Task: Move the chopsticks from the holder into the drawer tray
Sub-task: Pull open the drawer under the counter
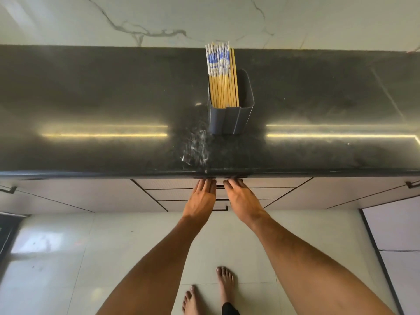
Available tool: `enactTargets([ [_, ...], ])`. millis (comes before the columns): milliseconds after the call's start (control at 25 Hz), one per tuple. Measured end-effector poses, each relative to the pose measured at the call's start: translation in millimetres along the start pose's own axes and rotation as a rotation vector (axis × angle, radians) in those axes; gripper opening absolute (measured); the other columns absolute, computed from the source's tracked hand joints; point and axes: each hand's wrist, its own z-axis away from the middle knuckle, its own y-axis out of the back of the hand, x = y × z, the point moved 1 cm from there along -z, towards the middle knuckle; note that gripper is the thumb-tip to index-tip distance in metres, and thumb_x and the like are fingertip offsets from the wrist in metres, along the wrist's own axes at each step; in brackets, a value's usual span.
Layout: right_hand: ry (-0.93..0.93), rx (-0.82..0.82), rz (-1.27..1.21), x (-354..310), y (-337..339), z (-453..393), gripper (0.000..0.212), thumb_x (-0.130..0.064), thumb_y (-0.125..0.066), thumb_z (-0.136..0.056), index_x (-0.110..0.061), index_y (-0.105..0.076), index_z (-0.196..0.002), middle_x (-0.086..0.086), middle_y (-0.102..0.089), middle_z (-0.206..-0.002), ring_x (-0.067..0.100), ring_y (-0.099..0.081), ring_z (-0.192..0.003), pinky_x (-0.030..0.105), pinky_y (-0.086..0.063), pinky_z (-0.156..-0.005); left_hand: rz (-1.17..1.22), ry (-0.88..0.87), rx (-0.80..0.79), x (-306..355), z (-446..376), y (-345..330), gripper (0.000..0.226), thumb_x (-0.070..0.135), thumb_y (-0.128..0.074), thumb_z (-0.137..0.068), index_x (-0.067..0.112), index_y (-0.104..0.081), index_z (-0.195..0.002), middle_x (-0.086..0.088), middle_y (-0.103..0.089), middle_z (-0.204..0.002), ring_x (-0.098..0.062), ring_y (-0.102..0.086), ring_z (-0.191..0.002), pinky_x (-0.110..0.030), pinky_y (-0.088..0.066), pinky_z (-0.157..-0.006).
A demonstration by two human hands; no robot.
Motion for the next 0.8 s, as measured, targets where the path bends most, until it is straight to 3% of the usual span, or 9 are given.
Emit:
enactTargets([
  [120, 0.011, -0.061, 0.065, 4, -11, -17, 0.063, -0.013, -0.067, -0.096, -0.013, -0.039, -0.153, 0.008, -0.041, -0.159, 0.023, -0.039, -0.147, 0.038, -0.033, -0.123, -0.023, -0.065, 0.024, 0, -14, -13, 0.077, 0.004, -0.081, -0.079, 0.002, -0.044, -0.146, -0.018, -0.045, -0.151, -0.032, -0.038, -0.144, -0.04, -0.016, -0.118],
  [200, -0.015, -0.058, 0.052, 6, -15, -25, 0.06, -0.013, -0.068, -0.096, -0.015, -0.043, -0.151, 0.006, -0.046, -0.155, 0.023, -0.045, -0.143, 0.037, -0.036, -0.121, -0.035, -0.082, 0.05, -1, -20, -18, 0.08, 0.005, -0.087, -0.072, 0.004, -0.05, -0.143, -0.014, -0.054, -0.144, -0.03, -0.046, -0.139, -0.041, -0.019, -0.119],
  [360, -0.165, -0.034, -0.096, 3, -20, -33, 0.048, -0.023, -0.063, -0.101, -0.02, -0.048, -0.146, 0.004, -0.059, -0.143, 0.025, -0.059, -0.13, 0.039, -0.048, -0.112, -0.045, -0.112, 0.038, 0, -28, -25, 0.085, 0.005, -0.081, -0.079, 0.005, -0.037, -0.152, -0.012, -0.046, -0.152, -0.028, -0.036, -0.146, -0.04, -0.015, -0.123],
  [520, -0.188, 0.009, -0.083, -1, -23, -29, 0.047, -0.02, -0.066, -0.099, -0.018, -0.051, -0.143, 0.008, -0.061, -0.14, 0.027, -0.06, -0.127, 0.04, -0.049, -0.111, 0.038, -0.017, 0.051, 14, -28, -24, 0.074, 0.003, -0.077, -0.083, 0.008, -0.042, -0.148, -0.011, -0.05, -0.148, -0.028, -0.038, -0.144, -0.041, -0.016, -0.126],
  [680, -0.168, -0.078, -0.096, -2, -28, -23, 0.032, -0.016, -0.048, -0.106, -0.007, -0.057, -0.136, 0.015, -0.063, -0.133, 0.034, -0.06, -0.122, 0.045, -0.047, -0.109, 0.111, 0.036, 0.079, 21, -16, -26, 0.059, 0.012, -0.075, -0.089, 0.01, -0.05, -0.143, -0.009, -0.057, -0.14, -0.026, -0.046, -0.136, -0.035, -0.022, -0.122],
  [800, -0.23, -0.076, -0.091, -9, -28, -8, 0.041, -0.021, -0.065, -0.099, -0.015, -0.055, -0.138, 0.008, -0.065, -0.13, 0.025, -0.064, -0.116, 0.04, -0.053, -0.107, 0.167, 0.052, 0.072, 24, -5, -33, 0.051, 0.017, -0.072, -0.092, 0.011, -0.054, -0.14, -0.007, -0.06, -0.137, -0.024, -0.047, -0.134, -0.033, -0.026, -0.122],
])
